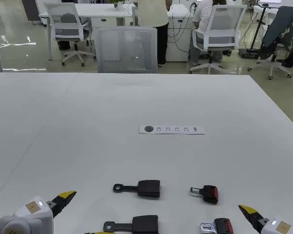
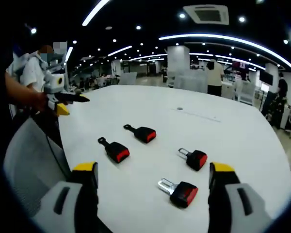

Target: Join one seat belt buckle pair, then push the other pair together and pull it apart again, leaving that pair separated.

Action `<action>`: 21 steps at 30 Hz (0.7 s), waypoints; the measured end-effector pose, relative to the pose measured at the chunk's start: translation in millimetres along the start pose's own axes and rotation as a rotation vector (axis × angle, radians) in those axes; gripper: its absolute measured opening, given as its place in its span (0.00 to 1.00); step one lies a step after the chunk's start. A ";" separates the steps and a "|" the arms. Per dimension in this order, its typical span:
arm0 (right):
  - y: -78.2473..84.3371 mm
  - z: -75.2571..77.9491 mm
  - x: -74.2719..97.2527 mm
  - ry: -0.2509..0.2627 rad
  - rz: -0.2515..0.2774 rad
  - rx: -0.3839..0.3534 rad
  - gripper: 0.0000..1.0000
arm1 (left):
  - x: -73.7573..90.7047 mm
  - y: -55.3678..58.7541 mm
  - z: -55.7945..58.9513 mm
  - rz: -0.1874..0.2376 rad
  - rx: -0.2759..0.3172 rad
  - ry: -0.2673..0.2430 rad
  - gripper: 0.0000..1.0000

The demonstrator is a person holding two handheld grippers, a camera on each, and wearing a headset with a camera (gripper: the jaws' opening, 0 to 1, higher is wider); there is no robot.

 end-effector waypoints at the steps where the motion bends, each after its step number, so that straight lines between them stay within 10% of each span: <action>1: 0.2 0.1 0.1 0.000 -0.001 0.001 0.97 | 0.1 -0.1 0.0 0.001 0.000 0.000 1.00; 21: -2.1 2.9 0.3 0.001 0.005 0.005 0.96 | 1.5 -2.9 2.9 0.002 -0.001 -0.003 0.99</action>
Point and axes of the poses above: the centre of the closed fingertips' face, and the gripper's own axes: x roughly backward along the fingers, z roughly to its right, y roughly out of its underside, the point moved 1 cm from there along x, roughly backward along the fingers, and after that the axes turned 14 degrees about z, right-handed, at the moved point
